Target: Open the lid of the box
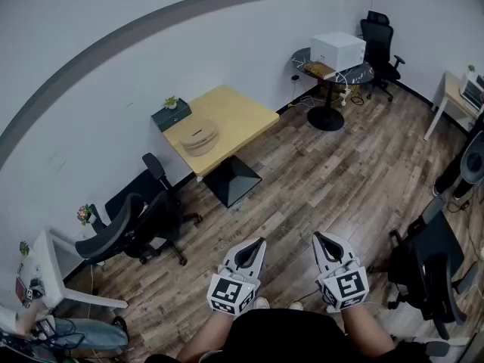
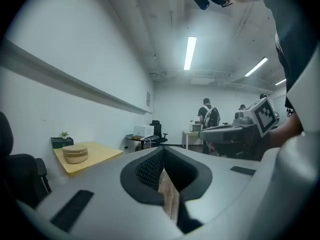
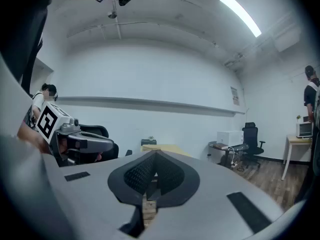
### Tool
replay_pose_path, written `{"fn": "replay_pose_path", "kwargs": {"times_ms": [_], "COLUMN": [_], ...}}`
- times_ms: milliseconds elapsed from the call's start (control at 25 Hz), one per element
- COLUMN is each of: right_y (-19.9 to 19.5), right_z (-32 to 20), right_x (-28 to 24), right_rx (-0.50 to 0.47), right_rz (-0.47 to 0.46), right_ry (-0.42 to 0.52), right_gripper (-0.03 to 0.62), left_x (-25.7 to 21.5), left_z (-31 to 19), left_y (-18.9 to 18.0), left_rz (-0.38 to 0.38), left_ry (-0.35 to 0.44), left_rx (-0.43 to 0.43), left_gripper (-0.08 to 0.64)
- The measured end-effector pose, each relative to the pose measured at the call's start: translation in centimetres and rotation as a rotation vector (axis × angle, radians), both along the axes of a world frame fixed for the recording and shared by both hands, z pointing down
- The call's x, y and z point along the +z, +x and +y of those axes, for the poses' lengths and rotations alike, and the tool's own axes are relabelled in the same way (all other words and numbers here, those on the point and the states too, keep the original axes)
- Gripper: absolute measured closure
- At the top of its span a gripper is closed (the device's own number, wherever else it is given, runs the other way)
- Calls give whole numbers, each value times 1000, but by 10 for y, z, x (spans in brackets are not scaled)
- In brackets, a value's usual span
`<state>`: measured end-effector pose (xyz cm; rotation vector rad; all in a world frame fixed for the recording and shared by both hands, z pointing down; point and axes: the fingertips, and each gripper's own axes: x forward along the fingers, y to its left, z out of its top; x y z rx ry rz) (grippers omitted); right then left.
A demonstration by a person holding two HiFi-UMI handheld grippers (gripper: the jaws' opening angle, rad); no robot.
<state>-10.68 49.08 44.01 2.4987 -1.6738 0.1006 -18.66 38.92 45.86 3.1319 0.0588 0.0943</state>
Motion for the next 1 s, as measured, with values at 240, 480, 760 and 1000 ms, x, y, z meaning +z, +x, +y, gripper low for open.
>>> {"fn": "replay_pose_path", "kwargs": {"times_ms": [240,480,760,1000], "right_y": [-2,-4,-13,-7], "right_z": [-20,-34,-60,-74], "right_x": [-1,1,5,2], "right_rx": [1,0,-30,-5], "right_rz": [-15,-18,-30,-14], "right_ry": [9,15,53,90], "right_gripper": [574,574,574,572], "left_x": [-1,6,13,15], "left_z": [-23,-37,-66,-84], "left_y": [-6,-14,-26,-28], "left_rz": [1,-8,-12,-16], "left_ry": [-8,-21,-29,-36], "left_rx": [-3,-9,-20,-15], "left_gripper": [541,541,541,541]}}
